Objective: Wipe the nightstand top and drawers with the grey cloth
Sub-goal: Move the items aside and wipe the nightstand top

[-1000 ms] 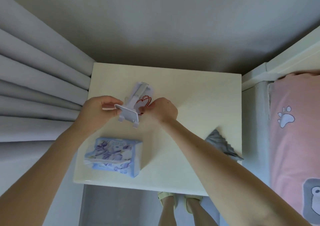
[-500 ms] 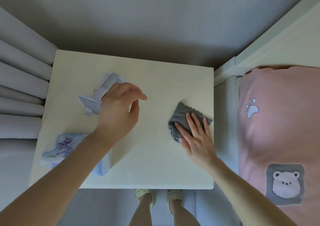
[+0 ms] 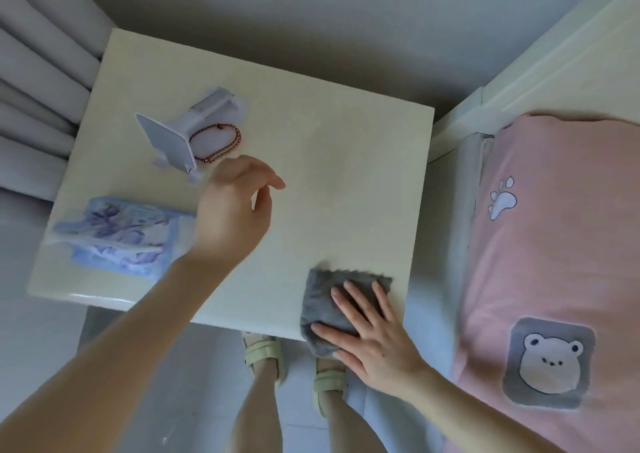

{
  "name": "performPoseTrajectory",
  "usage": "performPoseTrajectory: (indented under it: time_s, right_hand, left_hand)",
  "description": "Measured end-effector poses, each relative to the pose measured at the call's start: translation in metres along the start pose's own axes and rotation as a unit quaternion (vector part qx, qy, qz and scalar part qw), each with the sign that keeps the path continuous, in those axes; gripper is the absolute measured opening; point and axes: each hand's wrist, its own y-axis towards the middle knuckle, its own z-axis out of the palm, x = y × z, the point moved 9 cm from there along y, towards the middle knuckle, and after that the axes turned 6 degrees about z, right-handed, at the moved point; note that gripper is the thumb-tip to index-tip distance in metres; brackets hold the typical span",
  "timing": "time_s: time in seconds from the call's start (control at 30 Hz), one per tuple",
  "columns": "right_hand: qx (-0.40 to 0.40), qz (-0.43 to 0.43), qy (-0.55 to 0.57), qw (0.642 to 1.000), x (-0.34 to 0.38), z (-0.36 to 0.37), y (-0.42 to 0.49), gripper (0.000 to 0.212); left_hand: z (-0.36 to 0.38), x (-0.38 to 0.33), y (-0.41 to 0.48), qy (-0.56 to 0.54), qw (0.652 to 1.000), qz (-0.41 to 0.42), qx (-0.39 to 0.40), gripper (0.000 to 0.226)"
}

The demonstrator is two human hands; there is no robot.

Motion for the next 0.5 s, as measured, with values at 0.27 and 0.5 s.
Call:
performPoseTrajectory:
  time_s: [0.27,0.5]
  right_hand:
    - [-0.076,0.149,-0.045,0.985,-0.174,-0.04,0.131,0.05]
    - [-0.116,0.14,0.009,0.983,-0.051,-0.031,0.164,0.047]
  left_hand:
    - [-0.007,0.014,-0.033,0.024,0.999,-0.034,-0.027,0.025]
    - [-0.027,0.035,-0.064,0.038,0.994,-0.084,-0.065,0.025]
